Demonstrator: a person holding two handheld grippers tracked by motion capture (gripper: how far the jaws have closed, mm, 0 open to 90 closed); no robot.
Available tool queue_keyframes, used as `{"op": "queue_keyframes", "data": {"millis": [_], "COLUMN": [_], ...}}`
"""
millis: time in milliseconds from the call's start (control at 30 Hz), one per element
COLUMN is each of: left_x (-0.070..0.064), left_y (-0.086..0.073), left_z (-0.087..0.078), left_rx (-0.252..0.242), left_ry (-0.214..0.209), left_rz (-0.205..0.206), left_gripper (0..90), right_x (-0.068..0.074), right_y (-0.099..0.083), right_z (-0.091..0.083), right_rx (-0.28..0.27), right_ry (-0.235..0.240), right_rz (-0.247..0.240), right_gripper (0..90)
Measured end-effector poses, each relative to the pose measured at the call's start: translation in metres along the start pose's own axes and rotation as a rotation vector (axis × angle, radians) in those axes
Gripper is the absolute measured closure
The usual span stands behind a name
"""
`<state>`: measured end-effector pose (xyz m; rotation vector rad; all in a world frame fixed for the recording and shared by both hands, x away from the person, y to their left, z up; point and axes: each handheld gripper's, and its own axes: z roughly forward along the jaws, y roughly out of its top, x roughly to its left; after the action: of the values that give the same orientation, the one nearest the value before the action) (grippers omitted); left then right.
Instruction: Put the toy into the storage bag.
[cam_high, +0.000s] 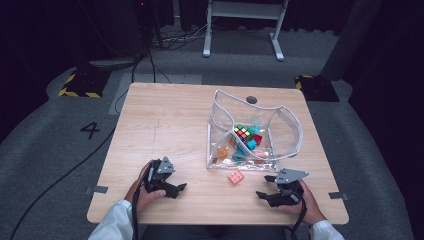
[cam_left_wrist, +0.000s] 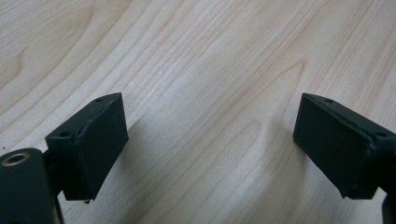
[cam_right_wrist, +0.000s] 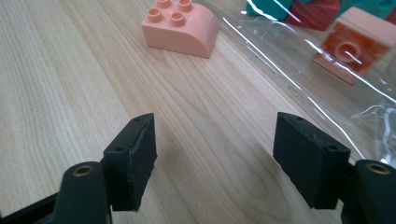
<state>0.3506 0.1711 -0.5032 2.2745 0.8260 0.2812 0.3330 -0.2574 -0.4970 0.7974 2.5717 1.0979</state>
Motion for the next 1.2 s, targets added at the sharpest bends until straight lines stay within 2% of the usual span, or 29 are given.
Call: {"op": "queue_keyframes", "data": {"millis": [33,67,100,200,267,300,333,400,467,767,867,967,1100,1200], "left_x": [0.000,0.000,0.000,0.000,0.000,0.000,0.000,0.000,0.000,0.000,0.000,0.000,0.000,0.000], "left_y": [0.000,0.000,0.000,0.000,0.000,0.000,0.000,0.000,0.000,0.000,0.000,0.000,0.000,0.000], "left_z": [0.000,0.000,0.000,0.000,0.000,0.000,0.000,0.000,0.000,0.000,0.000,0.000,0.000,0.000], "left_rx": [0.000,0.000,0.000,0.000,0.000,0.000,0.000,0.000,0.000,0.000,0.000,0.000,0.001,0.000], "left_ry": [0.000,0.000,0.000,0.000,0.000,0.000,0.000,-0.001,-0.003,-0.007,-0.009,-0.010,-0.004,-0.003], "left_rz": [0.000,0.000,0.000,0.000,0.000,0.000,0.000,0.000,-0.002,0.003,0.006,0.007,0.016,0.014], "left_gripper": [10.2,10.2,10.1,10.1,10.1,10.2,10.1,10.1,10.1,10.2,10.2,10.2,10.2,10.2], "right_x": [0.002,0.002,0.004,0.006,0.008,0.010,0.010,0.013,0.013,0.029,0.034,0.042,0.052,0.060], "right_y": [0.001,0.003,0.005,0.011,0.015,0.016,0.018,0.022,0.026,0.045,0.046,0.043,0.042,0.042], "right_z": [0.003,0.007,0.010,0.018,0.023,0.025,0.027,0.031,0.036,0.056,0.057,0.054,0.053,0.053], "right_rx": [0.002,-0.007,-0.014,-0.028,-0.037,-0.031,-0.029,-0.034,-0.050,-0.049,-0.054,-0.037,-0.054,-0.045], "right_ry": [-0.003,0.005,0.012,0.003,0.002,-0.006,-0.007,-0.010,-0.009,-0.008,0.011,0.028,0.076,0.101], "right_rz": [0.004,-0.015,-0.005,-0.016,-0.009,0.016,0.001,0.012,-0.021,-0.014,-0.037,-0.011,-0.083,-0.088], "right_gripper": [31.2,31.3,31.8,33.4,33.4,33.5,33.6,33.7,33.8,35.7,37.1,37.2,37.2,37.2]}}
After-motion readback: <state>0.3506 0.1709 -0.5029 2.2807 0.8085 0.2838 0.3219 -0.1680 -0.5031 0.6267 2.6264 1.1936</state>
